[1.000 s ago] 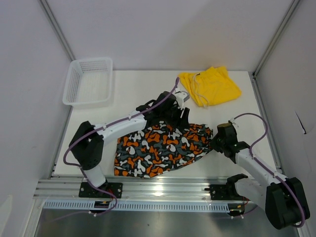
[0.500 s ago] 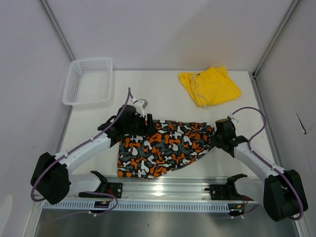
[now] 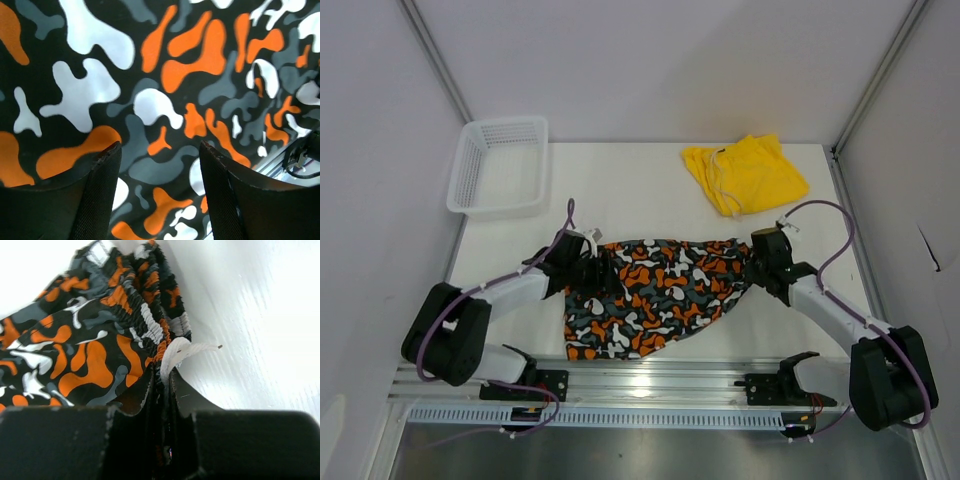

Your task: Fold and stack the shorts

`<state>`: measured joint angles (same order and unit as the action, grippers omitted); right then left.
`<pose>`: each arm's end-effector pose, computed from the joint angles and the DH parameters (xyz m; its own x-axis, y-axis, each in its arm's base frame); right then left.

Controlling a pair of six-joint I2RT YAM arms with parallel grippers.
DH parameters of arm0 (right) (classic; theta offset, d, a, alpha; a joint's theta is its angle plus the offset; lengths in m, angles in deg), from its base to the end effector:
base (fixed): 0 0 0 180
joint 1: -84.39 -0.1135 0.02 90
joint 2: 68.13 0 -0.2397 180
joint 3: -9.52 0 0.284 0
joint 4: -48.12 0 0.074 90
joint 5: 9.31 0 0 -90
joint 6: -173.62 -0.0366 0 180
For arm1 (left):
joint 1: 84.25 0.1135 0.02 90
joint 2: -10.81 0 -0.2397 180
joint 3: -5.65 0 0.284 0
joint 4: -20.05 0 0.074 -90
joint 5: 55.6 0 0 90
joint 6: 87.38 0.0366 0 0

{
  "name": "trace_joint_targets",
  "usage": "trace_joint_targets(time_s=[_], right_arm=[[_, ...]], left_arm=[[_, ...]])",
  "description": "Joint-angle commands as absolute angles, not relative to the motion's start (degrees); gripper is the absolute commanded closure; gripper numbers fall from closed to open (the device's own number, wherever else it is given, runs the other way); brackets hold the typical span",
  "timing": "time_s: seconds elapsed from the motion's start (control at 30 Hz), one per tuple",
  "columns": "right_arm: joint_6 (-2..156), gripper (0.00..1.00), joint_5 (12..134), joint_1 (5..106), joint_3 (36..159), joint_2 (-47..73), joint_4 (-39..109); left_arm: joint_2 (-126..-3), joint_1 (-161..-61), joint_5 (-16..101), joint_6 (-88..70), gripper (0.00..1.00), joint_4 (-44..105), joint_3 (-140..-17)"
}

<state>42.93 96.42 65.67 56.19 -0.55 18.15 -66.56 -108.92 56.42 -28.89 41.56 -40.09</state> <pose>0.2521 0.0749 0.1490 -0.6529 0.4413 -0.6155 0.3677 0.8952 0.2519 0.2434 -0.1269 0.1121 -0.9289 -0.1065 -0.3546 0.1241 0.8127 -0.5693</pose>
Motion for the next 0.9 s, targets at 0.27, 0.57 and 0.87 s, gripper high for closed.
trace_joint_targets(time_s=[0.27, 0.57, 0.87], right_arm=[[56.18, 1.0, 107.58, 53.73, 69.17, -2.73, 21.07], [71.2, 1.0, 114.52, 33.35, 83.75, 1.65, 24.41], [75.97, 1.0, 119.45, 17.96, 92.63, 20.71, 24.33]], left_arm=[[-81.74, -107.36, 60.95, -29.38, 0.37, 36.46, -47.41], [-82.63, -107.36, 59.98, -29.55, 0.37, 36.46, -47.16], [-78.5, -106.75, 62.17, -33.14, 0.37, 34.8, -45.23]])
